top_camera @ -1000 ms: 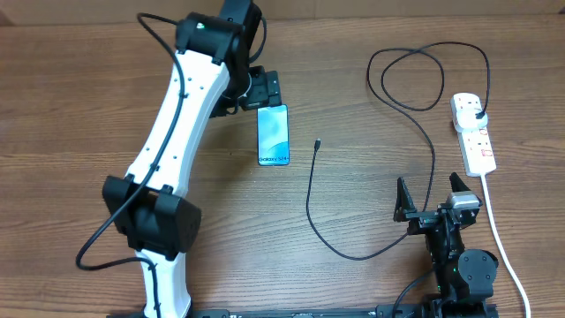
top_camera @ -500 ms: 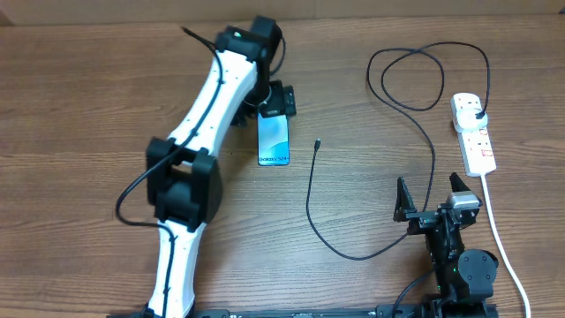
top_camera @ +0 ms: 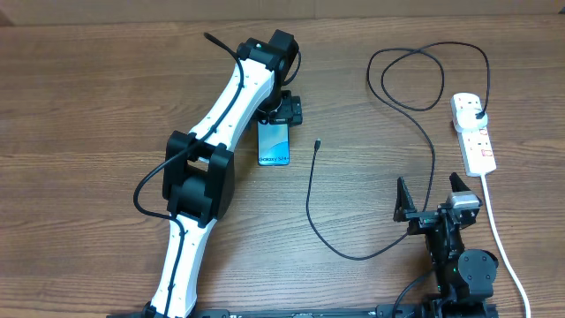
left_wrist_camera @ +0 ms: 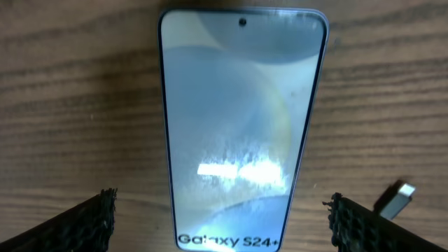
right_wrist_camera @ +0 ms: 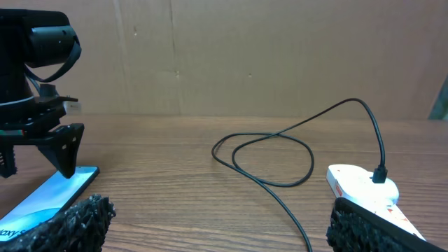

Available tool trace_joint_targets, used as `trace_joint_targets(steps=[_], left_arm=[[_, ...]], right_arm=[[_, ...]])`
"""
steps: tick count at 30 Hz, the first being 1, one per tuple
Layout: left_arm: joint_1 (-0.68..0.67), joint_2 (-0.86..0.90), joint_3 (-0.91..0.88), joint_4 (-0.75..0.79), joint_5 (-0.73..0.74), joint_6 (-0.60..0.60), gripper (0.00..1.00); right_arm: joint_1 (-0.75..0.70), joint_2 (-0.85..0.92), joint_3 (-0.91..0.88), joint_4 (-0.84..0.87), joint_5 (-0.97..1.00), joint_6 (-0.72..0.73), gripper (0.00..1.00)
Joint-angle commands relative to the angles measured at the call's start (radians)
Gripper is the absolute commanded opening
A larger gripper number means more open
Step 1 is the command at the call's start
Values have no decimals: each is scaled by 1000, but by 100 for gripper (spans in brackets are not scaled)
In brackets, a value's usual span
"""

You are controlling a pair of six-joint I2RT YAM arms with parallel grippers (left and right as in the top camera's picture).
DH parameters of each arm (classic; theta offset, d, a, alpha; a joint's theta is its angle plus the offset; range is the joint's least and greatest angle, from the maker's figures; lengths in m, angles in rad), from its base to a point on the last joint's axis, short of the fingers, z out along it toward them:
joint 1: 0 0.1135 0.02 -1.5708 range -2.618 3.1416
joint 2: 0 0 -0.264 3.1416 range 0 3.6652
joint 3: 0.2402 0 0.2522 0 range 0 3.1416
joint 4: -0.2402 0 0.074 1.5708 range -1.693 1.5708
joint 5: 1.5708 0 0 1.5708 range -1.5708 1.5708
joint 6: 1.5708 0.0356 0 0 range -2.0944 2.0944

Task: Plug charger to phone and switch on socket
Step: 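Lower the left gripper and close it on the smartphone's sides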

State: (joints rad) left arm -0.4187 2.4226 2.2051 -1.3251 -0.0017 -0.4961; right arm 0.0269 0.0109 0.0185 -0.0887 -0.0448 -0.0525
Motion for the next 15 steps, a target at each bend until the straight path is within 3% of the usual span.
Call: trace_joint_targets(steps=[1, 15], left_arm=[[-9, 11, -22, 29, -27, -1, 100], [-19, 11, -26, 59, -7, 3, 100]], right_arm=[[5, -8, -10, 7, 6, -5, 100], [5, -8, -10, 7, 6, -5, 100]])
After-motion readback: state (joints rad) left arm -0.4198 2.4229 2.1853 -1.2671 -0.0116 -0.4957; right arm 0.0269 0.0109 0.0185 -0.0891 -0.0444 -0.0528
